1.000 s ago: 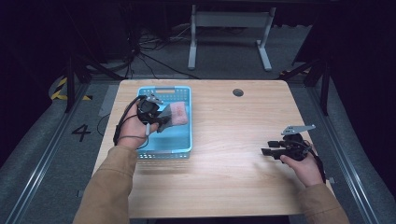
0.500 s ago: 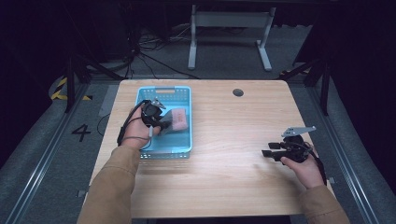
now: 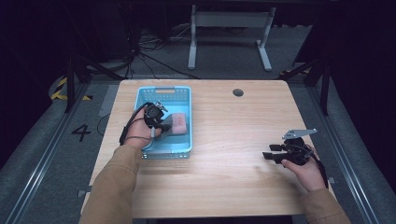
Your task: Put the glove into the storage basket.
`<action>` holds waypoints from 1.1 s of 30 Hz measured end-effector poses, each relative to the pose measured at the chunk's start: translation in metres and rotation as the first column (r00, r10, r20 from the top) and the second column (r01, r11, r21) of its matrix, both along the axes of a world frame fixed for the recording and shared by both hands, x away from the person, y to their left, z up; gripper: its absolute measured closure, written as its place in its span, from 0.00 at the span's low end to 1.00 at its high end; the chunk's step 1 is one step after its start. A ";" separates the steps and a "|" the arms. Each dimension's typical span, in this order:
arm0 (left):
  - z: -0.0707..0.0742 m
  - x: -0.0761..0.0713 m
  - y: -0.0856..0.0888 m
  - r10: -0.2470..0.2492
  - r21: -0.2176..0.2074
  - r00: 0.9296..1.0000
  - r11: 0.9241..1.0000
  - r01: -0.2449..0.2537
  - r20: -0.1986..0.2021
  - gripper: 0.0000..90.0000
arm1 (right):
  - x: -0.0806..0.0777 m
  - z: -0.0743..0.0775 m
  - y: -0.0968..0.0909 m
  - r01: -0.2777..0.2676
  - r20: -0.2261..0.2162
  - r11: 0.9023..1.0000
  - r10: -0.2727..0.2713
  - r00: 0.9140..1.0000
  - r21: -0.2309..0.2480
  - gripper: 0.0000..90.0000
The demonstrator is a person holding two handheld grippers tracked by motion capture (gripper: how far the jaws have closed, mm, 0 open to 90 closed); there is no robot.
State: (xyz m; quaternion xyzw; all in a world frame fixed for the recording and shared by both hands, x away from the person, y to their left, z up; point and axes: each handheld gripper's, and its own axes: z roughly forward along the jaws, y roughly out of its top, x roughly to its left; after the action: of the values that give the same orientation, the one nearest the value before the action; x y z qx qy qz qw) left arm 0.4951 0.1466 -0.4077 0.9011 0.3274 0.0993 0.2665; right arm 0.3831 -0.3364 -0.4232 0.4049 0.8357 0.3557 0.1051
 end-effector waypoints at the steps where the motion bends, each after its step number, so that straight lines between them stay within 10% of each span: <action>1: -0.001 0.001 -0.001 -0.002 0.003 1.000 1.000 0.002 -0.008 0.73 | 0.000 0.000 0.000 0.002 -0.003 1.000 -0.002 1.000 -0.001 0.53; 24: -0.020 0.014 -0.014 -0.015 0.069 1.000 0.998 0.015 -0.008 0.70 | 0.000 -0.004 0.001 -0.008 -0.014 1.000 0.008 1.000 -0.001 0.52; 33: -0.021 0.013 -0.009 -0.003 0.046 1.000 0.999 0.002 0.013 0.54 | 0.001 -0.003 0.004 -0.012 -0.013 1.000 0.012 1.000 0.003 0.52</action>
State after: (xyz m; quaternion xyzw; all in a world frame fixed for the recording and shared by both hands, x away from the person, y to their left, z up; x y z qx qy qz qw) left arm 0.5083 0.1377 -0.4285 0.9068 0.3221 0.1122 0.2478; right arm 0.3843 -0.3327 -0.4265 0.4023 0.8383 0.3549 0.0971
